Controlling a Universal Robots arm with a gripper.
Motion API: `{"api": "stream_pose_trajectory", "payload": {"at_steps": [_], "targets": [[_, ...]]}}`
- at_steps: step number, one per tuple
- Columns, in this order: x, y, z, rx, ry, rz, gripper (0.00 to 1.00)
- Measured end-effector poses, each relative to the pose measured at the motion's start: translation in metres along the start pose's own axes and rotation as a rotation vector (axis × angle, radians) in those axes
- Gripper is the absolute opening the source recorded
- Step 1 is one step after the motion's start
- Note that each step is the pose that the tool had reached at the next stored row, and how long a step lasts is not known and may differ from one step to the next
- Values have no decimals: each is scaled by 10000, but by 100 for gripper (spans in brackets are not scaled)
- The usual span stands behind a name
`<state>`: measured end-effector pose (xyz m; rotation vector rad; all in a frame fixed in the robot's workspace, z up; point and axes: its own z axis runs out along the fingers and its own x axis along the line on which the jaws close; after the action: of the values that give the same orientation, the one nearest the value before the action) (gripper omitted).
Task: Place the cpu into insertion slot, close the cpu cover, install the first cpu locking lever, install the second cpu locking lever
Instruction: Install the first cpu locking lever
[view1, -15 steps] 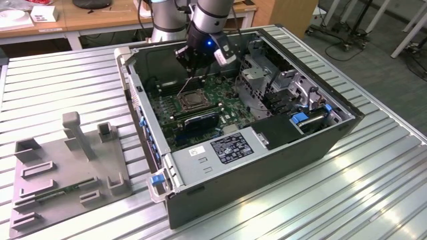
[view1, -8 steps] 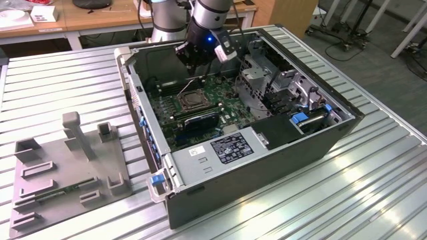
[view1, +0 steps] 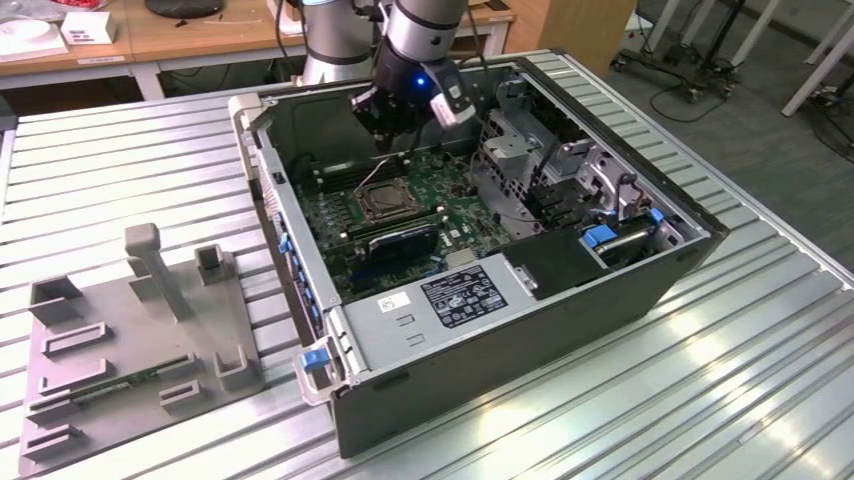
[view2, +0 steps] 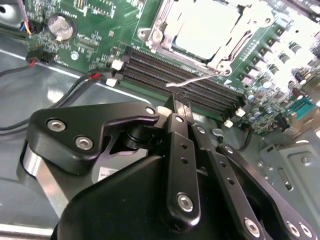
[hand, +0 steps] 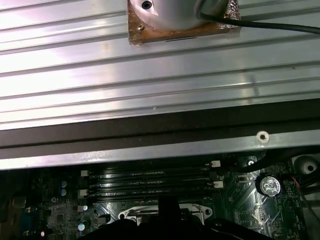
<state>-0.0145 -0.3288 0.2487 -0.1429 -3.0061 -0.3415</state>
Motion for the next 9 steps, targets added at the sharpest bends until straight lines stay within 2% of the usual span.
{"api": "stream_pose_trajectory", "payload": {"at_steps": [6, 9], "targets": [[27, -40, 83, -18, -47, -13, 11], [38, -50, 123, -67, -47, -20, 11]]}}
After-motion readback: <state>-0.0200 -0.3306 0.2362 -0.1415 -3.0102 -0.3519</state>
